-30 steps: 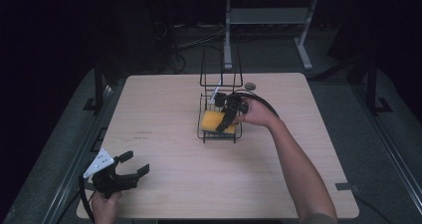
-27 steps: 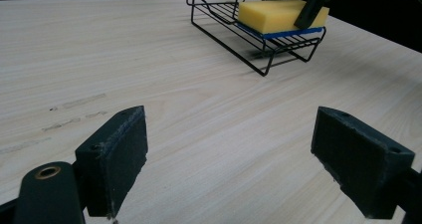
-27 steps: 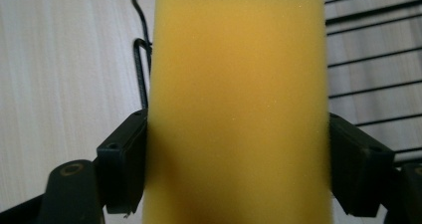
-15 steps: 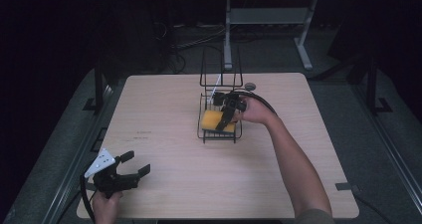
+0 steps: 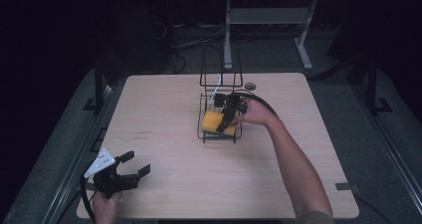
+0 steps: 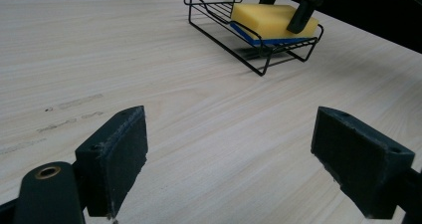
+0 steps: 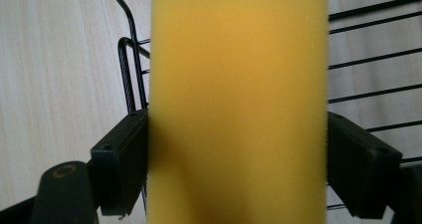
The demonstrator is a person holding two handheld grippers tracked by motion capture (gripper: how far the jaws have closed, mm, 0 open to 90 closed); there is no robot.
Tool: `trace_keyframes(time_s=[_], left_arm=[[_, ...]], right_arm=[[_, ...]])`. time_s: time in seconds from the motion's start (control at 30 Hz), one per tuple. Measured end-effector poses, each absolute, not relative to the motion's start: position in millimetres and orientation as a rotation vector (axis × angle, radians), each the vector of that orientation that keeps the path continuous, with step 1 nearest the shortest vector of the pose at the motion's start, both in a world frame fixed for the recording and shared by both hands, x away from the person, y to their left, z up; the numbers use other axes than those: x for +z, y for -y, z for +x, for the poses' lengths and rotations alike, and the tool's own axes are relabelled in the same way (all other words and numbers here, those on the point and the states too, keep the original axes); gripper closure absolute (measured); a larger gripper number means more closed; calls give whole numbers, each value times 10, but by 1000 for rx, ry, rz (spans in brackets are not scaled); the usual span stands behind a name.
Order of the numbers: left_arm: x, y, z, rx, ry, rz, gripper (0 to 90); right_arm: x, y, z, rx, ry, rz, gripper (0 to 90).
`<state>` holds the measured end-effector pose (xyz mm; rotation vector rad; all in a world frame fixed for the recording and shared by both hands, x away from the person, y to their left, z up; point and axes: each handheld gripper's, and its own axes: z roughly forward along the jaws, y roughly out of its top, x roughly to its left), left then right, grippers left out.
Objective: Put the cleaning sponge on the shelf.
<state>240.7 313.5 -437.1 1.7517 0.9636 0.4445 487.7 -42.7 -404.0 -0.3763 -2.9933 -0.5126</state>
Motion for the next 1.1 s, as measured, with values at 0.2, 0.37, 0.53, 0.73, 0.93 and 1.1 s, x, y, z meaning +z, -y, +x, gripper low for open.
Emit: trace_keyframes(time_s=[0.2,0.37,0.53,0.73,0.93,1.1], left_arm=[[-4370,-3132,2406,445,-963,1754,140],[-4373,-3130,2408,446,-962,1760,141],[-4373,-3132,2405,446,-965,1755,140],[-4373,-3120,2406,450,-961,1760,140],[-4372,-3124,2405,449,-965,1756,140],[-4369,-3123,2403,450,-963,1757,140]], right_arm=[[-3995,449,4860,-537,2999,-391,185],[-3958,466,4855,-569,3000,-414,178],[-3954,542,4859,-647,2982,-448,180],[-3915,576,4855,-693,2978,-445,178],[-3864,614,4846,-724,2972,-474,178],[-3859,638,4830,-745,2960,-474,179]])
